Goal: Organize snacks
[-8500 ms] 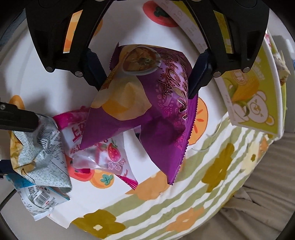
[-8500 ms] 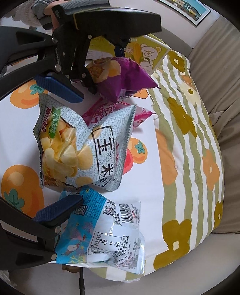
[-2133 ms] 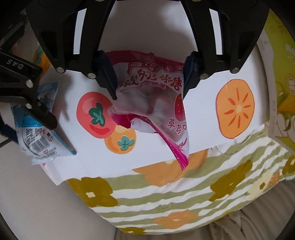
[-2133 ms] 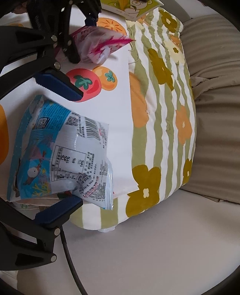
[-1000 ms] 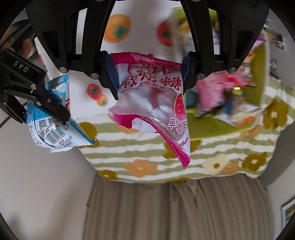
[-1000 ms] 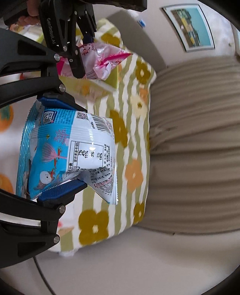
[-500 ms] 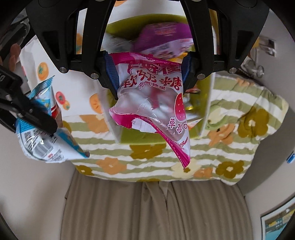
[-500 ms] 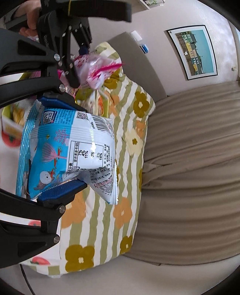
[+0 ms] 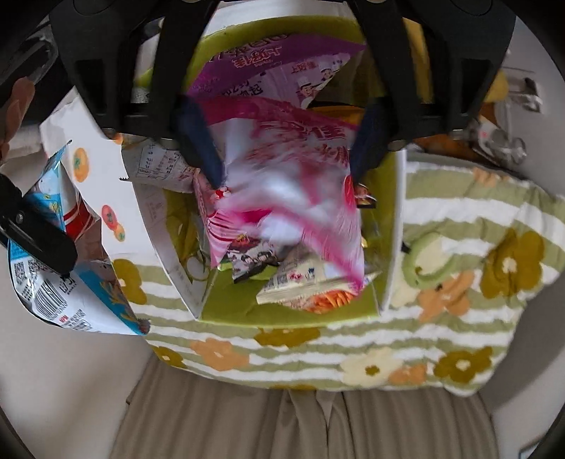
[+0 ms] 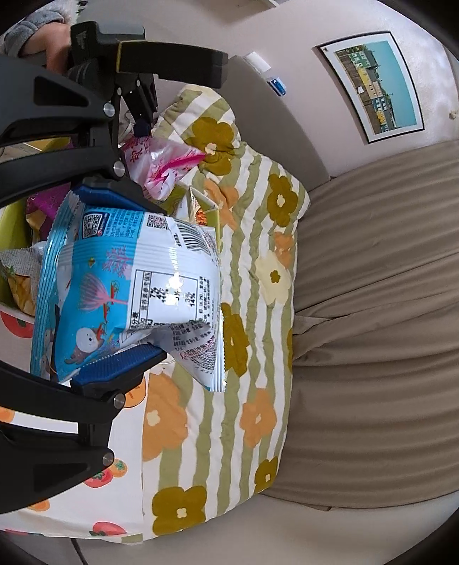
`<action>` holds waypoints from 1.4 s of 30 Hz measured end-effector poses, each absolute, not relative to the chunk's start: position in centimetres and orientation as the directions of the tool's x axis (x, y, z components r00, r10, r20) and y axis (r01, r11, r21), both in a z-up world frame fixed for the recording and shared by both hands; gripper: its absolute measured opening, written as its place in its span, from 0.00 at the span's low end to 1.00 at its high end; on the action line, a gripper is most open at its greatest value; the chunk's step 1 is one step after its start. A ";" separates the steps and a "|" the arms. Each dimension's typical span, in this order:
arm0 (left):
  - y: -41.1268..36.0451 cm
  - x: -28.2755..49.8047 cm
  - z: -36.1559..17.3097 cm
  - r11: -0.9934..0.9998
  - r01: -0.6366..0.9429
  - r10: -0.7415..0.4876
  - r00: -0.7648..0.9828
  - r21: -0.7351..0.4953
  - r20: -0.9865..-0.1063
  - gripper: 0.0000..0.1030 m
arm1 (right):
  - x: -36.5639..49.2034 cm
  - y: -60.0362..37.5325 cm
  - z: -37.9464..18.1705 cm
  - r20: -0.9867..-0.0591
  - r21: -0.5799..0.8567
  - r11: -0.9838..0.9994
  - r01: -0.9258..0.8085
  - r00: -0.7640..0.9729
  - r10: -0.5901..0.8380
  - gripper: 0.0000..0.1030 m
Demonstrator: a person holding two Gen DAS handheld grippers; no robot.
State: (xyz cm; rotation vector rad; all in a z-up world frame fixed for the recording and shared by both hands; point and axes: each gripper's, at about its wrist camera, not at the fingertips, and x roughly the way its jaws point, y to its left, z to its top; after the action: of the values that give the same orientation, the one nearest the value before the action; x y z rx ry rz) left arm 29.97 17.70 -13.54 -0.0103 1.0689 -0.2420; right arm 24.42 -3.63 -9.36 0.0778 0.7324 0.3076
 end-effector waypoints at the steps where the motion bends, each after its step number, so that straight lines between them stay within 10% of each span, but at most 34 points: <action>1: 17.6 30.0 -13.7 0.976 0.184 -0.187 0.458 -0.114 -0.869 0.99 | 24.5 -3.6 -9.4 -0.649 0.172 0.953 -0.248 0.700 0.300 0.63; 24: 23.0 26.6 -12.3 0.996 0.033 -0.090 0.538 -0.086 -0.838 0.99 | 30.3 1.9 -11.9 -0.737 0.206 0.895 -0.395 0.538 0.408 0.64; 27: 23.5 26.1 -12.5 0.995 0.042 -0.099 0.543 -0.091 -0.834 0.99 | 31.2 2.4 -12.8 -0.762 0.203 0.898 -0.390 0.513 0.396 0.72; 29: 23.4 25.5 -12.6 0.995 0.052 -0.097 0.546 -0.082 -0.832 0.99 | 31.4 2.5 -13.2 -0.773 0.180 0.909 -0.375 0.517 0.367 0.96; 42: 21.3 22.1 -12.0 0.994 0.097 -0.091 0.573 -0.043 -0.814 0.99 | 25.9 -0.2 -11.7 -0.728 0.197 0.938 -0.285 0.599 0.335 0.97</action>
State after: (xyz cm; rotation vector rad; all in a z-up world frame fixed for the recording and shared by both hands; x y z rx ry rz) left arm 22.09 21.31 -12.01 0.0069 0.9541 -0.1103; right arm 25.90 -0.22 -11.75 0.0623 0.8567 0.3602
